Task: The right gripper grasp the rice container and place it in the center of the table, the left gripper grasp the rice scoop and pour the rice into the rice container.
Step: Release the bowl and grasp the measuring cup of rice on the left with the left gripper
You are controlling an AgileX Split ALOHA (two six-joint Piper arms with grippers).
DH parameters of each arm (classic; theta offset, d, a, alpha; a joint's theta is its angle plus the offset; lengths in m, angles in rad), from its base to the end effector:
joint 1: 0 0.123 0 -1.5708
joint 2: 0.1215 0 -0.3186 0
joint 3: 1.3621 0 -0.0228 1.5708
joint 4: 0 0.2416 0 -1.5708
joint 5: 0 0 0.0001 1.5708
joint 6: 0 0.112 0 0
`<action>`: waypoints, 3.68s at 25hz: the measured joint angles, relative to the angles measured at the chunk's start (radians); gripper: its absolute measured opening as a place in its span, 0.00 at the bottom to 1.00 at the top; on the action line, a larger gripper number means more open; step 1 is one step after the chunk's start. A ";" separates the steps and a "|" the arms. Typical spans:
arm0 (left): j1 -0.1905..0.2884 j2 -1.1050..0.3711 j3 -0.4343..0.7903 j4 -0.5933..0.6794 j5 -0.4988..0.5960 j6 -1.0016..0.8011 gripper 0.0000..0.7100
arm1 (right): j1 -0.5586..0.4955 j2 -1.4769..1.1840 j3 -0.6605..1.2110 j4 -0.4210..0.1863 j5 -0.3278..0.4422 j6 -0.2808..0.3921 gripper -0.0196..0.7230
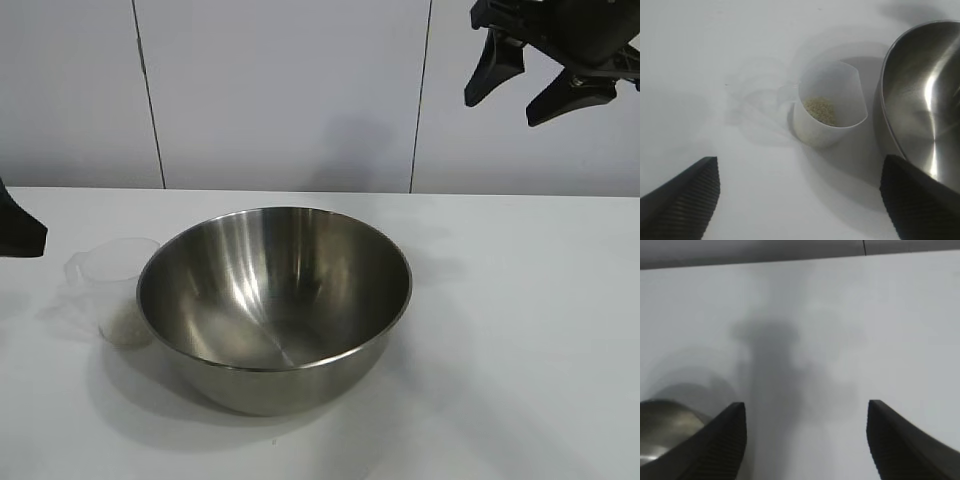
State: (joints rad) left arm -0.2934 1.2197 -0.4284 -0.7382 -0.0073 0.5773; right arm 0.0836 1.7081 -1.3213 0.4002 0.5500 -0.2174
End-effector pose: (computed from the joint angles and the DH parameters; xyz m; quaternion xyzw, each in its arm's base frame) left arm 0.2032 -0.0609 0.2221 0.0590 0.9045 -0.0929 0.4120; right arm 0.3911 0.0557 0.3017 -0.0170 0.9249 0.1335 0.3555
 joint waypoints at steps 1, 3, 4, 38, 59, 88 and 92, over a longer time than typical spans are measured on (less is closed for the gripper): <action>0.000 0.000 0.000 0.086 -0.011 -0.095 0.88 | 0.000 0.000 0.000 0.001 -0.016 0.000 0.66; 0.000 0.000 0.003 0.312 -0.052 -0.342 0.88 | 0.000 0.000 0.000 0.001 -0.040 0.000 0.66; 0.000 0.000 0.012 0.399 -0.079 -0.459 0.88 | 0.000 0.000 0.000 0.001 -0.049 0.000 0.66; 0.000 0.774 0.199 0.595 -1.131 -0.660 0.87 | 0.000 0.000 0.001 0.004 -0.060 0.000 0.66; 0.000 0.880 0.044 0.625 -1.146 -0.615 0.84 | 0.000 0.000 0.001 0.005 0.030 0.008 0.66; 0.229 0.917 -0.055 1.035 -1.144 -0.616 0.84 | 0.000 0.000 0.001 0.005 0.161 0.016 0.66; 0.261 0.917 -0.093 1.123 -1.144 -0.661 0.84 | 0.000 0.000 0.001 0.005 0.161 0.016 0.66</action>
State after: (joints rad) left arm -0.0322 2.1367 -0.5214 0.3848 -1.1515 -0.0837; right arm 0.0836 1.7081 -1.3205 0.4049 0.7111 -0.2015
